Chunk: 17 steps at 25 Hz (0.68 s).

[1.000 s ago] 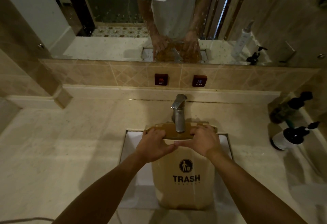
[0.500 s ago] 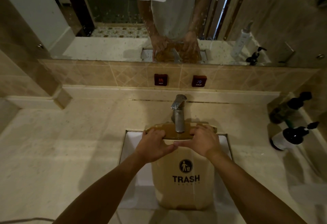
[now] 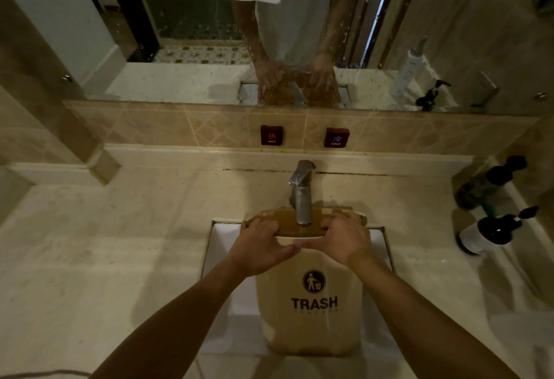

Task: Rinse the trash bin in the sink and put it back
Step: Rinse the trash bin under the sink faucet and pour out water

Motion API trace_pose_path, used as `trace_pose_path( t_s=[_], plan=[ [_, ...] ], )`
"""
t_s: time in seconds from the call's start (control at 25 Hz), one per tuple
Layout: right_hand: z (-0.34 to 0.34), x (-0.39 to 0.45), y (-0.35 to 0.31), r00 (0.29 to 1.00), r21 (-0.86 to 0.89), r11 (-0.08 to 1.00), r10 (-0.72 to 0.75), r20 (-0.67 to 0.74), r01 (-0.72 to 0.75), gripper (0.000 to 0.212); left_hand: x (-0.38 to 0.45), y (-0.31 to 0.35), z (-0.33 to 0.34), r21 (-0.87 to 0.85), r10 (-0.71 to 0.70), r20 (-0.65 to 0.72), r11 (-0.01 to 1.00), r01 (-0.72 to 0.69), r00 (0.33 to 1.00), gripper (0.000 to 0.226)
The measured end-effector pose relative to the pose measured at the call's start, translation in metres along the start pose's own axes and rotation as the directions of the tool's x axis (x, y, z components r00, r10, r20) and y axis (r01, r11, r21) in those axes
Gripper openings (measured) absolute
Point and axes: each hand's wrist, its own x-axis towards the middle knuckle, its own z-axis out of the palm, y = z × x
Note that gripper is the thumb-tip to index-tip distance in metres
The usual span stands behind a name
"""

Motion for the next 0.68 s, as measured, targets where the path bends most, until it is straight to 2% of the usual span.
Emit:
trace_pose_path(
  t_s=[0.16,0.36,0.48,0.52,0.6,0.68],
  plan=[
    [-0.001,-0.001,-0.002,1.0,0.002,1.0,0.0,-0.007,0.0,0.079,0.0,0.002,-0.001,-0.009,0.006,-0.001,1.0,-0.006,1.0,0.062],
    [0.001,0.001,0.0,1.0,0.023,1.0,0.004,-0.02,-0.004,0.067,0.001,-0.004,0.004,0.001,0.017,-0.026,1.0,-0.017,1.0,0.059],
    [0.003,0.002,0.001,1.0,0.016,1.0,0.002,-0.021,-0.001,0.069,0.001,-0.002,0.002,-0.018,0.017,0.004,1.0,-0.017,1.0,0.055],
    [0.004,0.002,0.001,1.0,0.016,1.0,0.002,-0.022,-0.002,0.072,0.001,-0.004,0.0,-0.052,0.014,0.035,0.999,-0.012,0.999,0.05],
    [0.003,0.002,0.001,1.0,0.018,1.0,-0.005,-0.026,0.005,0.082,0.003,-0.006,-0.009,-0.239,-0.06,0.089,0.968,0.08,0.994,0.043],
    [0.002,0.001,0.0,1.0,0.009,1.0,-0.004,-0.019,0.004,0.088,0.012,0.006,-0.027,-0.496,-0.216,0.102,0.835,0.238,0.971,0.045]
  ],
)
